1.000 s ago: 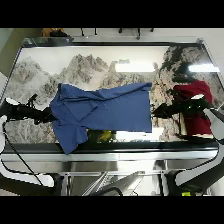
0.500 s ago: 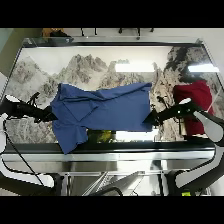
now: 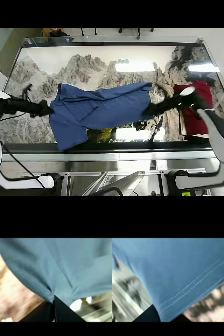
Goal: Fold the shirts.
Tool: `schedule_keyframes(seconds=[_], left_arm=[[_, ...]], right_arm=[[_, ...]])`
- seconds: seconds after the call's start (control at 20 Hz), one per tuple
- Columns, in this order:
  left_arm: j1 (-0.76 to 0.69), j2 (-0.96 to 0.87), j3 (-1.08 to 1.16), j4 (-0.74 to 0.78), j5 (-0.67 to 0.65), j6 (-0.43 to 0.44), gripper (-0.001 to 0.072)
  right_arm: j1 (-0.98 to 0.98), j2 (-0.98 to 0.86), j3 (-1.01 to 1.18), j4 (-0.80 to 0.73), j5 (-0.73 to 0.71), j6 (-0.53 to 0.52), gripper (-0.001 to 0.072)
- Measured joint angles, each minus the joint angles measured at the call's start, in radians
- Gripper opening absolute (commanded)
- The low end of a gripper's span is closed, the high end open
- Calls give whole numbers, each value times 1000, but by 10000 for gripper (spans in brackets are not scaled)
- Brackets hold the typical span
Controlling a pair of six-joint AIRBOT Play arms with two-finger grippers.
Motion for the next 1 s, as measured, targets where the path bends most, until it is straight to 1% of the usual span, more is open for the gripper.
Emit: schedule_keyframes(seconds=[0.15, 0.25, 0.35, 0.45, 0.6, 0.7, 0.75, 0.8, 0.9, 1.0], left_arm=[[1, 168, 105, -213, -42, 39, 20], [14, 289, 223, -379, -47, 54, 20], [56, 405, 380, -549, 0, 55, 20], [138, 493, 553, -655, 57, 28, 20], [320, 575, 772, -713, 95, -43, 20], [434, 608, 846, -738, 90, -85, 20], [468, 617, 855, -744, 81, -99, 20], [491, 623, 846, -746, 66, -108, 20], [490, 631, 786, -753, 47, -103, 19], [425, 636, 692, -723, 40, -72, 19]], right_arm=[[2, 135, 182, 43, -20, 2, 13], [-1, 212, 342, 57, -50, -9, 13], [-20, 278, 510, 71, -89, -17, 13], [-51, 330, 663, 70, -121, -18, 12], [-89, 398, 819, 62, -162, -23, 12], [-100, 429, 864, 36, -185, -24, 11], [-104, 434, 875, 19, -191, -24, 11], [-106, 429, 876, 6, -190, -17, 11], [-108, 385, 857, -11, -166, 2, 10], [-108, 304, 809, -28, -128, 26, 10]])
